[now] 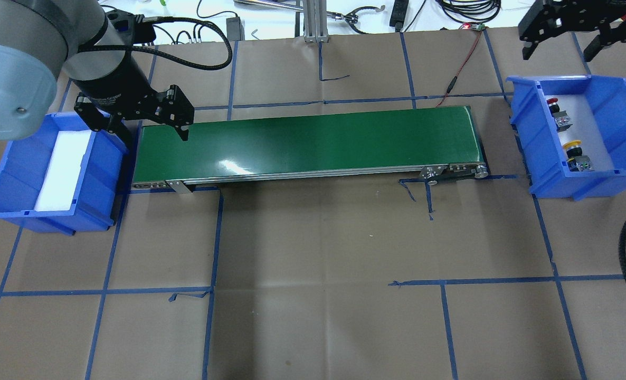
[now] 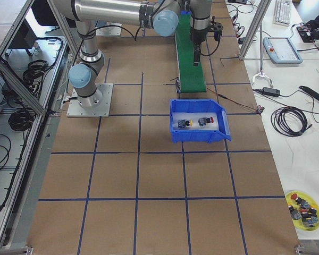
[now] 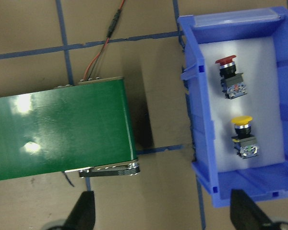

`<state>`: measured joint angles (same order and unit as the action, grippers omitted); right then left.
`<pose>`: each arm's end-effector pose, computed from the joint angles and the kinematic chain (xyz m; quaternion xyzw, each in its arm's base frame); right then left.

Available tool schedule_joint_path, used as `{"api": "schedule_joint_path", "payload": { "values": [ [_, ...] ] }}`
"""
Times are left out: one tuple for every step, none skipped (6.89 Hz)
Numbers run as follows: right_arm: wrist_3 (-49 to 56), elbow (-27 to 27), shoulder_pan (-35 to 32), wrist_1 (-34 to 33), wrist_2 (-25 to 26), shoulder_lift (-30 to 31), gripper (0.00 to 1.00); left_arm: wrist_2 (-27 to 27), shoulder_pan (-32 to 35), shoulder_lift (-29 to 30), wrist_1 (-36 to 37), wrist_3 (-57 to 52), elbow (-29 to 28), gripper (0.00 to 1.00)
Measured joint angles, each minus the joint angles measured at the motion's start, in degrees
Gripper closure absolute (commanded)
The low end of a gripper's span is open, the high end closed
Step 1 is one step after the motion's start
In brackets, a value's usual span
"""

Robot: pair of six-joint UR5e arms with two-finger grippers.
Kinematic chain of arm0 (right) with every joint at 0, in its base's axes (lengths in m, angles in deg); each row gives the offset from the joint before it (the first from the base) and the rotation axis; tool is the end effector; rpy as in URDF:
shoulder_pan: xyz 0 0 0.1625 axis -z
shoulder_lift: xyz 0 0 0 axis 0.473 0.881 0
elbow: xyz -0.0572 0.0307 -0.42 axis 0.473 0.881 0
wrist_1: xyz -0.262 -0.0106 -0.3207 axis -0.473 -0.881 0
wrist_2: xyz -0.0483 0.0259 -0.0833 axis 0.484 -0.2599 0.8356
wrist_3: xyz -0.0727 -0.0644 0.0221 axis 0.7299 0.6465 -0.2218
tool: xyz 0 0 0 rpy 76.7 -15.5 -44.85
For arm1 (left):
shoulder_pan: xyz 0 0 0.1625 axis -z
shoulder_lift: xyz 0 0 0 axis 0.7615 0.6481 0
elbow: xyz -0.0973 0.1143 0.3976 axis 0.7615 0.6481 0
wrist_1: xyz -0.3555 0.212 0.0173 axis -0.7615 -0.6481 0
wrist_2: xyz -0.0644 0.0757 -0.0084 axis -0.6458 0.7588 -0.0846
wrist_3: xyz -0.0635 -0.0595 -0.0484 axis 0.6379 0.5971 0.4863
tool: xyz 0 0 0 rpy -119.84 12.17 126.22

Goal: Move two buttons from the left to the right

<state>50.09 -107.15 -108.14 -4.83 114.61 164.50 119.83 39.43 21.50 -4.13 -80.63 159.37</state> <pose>0.0335 -0.5649 0.5121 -0.0608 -0.9970 0.0469 0.0125 -0.1238 -0.4992 0.4643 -0.0169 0.9998 0.0013 0.0054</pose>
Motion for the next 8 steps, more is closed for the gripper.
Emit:
{"api": "schedule_joint_path", "payload": {
  "values": [
    [-1.5,-2.3,-3.6,1.6,0.0,3.1,0.0,0.0,0.0,0.0,0.0,0.0,0.0,0.0],
    [-2.5,-5.4,-6.4,2.9,-0.2,6.4,0.0,0.0,0.0,0.0,0.0,0.0,0.0,0.0],
    [-4.1,-8.7,-8.5,3.1,-0.4,9.5,0.0,0.0,0.0,0.0,0.0,0.0,0.0,0.0],
    [-5.7,-10.8,-9.7,3.1,-0.5,11.1,0.0,0.0,0.0,-0.1,0.0,0.0,0.0,0.0],
    [-6.5,-11.8,-10.3,3.1,-0.5,11.6,0.0,0.0,0.0,0.0,0.0,0.0,0.0,0.0],
    [-6.7,-12.2,-10.9,3.1,-0.6,11.7,0.0,0.0,0.0,-0.1,0.0,0.0,0.0,0.0],
    [-6.7,-12.4,-11.7,3.1,-0.7,11.6,0.0,0.0,0.0,-0.1,0.0,0.0,0.0,0.0],
    [-6.7,-12.4,-12.2,3.0,-0.7,11.3,0.0,0.0,0.0,-0.1,0.0,0.0,0.0,0.0]
  ]
}}
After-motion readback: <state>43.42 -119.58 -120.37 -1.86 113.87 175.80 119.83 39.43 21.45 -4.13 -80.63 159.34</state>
